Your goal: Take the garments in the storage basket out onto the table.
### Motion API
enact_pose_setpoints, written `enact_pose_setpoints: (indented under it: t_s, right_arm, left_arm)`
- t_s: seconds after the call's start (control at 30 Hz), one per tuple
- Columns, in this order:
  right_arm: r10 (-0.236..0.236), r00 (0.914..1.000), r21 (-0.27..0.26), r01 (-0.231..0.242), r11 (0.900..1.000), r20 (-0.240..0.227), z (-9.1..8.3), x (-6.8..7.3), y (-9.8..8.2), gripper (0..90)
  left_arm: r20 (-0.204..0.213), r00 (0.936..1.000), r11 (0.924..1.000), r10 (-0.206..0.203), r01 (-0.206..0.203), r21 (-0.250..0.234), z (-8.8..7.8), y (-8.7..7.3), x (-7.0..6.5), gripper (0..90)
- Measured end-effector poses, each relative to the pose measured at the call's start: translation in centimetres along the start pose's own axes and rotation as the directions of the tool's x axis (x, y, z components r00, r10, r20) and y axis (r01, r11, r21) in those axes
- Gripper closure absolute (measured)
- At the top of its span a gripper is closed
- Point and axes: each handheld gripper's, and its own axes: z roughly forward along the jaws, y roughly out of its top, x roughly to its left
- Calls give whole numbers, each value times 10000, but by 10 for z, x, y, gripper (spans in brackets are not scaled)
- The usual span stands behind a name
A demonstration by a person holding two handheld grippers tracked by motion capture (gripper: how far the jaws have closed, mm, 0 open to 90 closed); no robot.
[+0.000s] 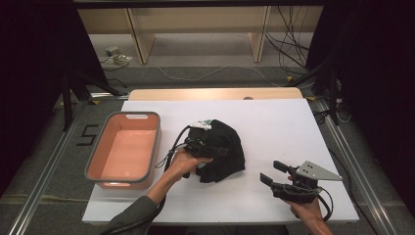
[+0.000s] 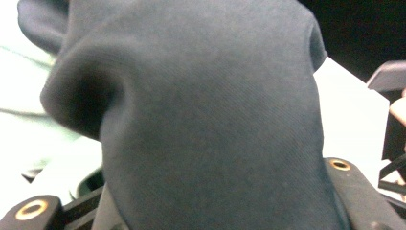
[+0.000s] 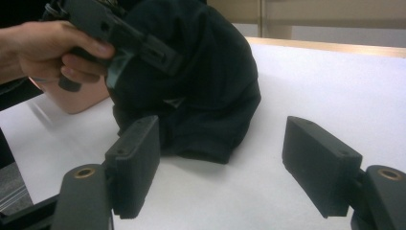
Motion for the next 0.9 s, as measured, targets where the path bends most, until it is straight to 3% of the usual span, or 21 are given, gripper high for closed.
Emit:
enact_pose_setpoints:
  t_s: [0.27,0.4,0.63,0.7,0.77,0.83,0.9]
  right_arm:
    - [-8,10000,-3,8,10000,-6,0,0,0,297]
    - [-26,10000,-15,26,10000,-4,0,0,0,297]
    - [-5,10000,-17,5,10000,-3,-1,0,0,296]
    - [-11,10000,-9,11,10000,-6,-1,0,0,297]
    - [-22,10000,-16,22,10000,-12,-1,0,0,297]
    - [-18,10000,-15,18,10000,-17,-1,0,0,297]
    - [-28,10000,-26,28,10000,-14,-1,0,0,297]
  left_arm:
    - [-176,9994,9975,291,-279,643,13,-8,0,453]
    - [-287,9989,9962,379,-355,798,11,-6,-2,427]
    - [-864,9940,9890,671,-548,1375,-1,2,-9,261]
    - [-735,9961,9894,495,-389,1398,-6,5,-11,225]
    - [-706,9957,9884,599,-493,1438,-12,8,-14,199]
    - [-710,9946,9890,760,-662,1321,-19,12,-16,179]
    - [-648,9963,9940,563,-498,978,-25,14,-18,170]
